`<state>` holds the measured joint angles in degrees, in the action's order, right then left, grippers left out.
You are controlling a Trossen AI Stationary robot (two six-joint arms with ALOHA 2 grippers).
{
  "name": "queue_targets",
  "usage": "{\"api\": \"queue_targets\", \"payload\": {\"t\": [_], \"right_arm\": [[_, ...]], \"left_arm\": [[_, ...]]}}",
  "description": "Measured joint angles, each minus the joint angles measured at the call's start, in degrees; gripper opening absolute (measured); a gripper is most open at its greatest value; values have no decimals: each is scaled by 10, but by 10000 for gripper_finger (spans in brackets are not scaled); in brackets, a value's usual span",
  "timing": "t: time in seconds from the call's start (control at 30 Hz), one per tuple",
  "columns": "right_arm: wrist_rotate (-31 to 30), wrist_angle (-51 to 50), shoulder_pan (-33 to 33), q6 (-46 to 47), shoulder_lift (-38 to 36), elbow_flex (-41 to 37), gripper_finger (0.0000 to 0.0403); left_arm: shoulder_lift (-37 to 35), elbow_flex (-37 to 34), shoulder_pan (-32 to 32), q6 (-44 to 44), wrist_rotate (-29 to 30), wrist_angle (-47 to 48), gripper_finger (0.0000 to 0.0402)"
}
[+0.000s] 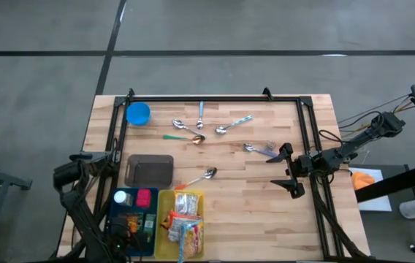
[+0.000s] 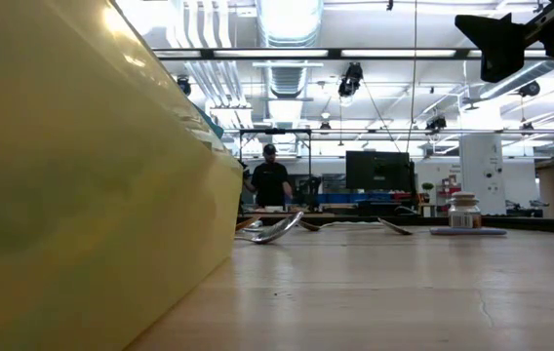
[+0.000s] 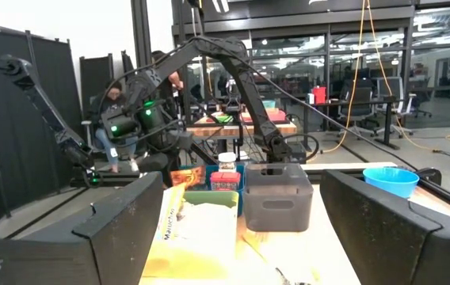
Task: Pick & Place Food Item
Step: Put the orange seasoning pack into the blue bin, then put the green spoon into the gray bin
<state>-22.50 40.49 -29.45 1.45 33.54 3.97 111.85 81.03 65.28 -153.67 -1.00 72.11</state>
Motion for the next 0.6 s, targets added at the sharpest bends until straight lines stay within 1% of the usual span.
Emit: {"api": "queue_targets", "payload": {"t": [0.1, 0.33, 0.6], "right_arm": [[0, 0, 0, 0, 0, 0, 338], [0, 0, 0, 0, 0, 0, 338], [0, 0, 0, 0, 0, 0, 338]], "left_arm": [[-12, 0, 0, 0, 4, -4, 293], [-44, 0, 0, 7, 6, -3, 295], [-48, 0, 0, 13, 14, -1, 295]]}}
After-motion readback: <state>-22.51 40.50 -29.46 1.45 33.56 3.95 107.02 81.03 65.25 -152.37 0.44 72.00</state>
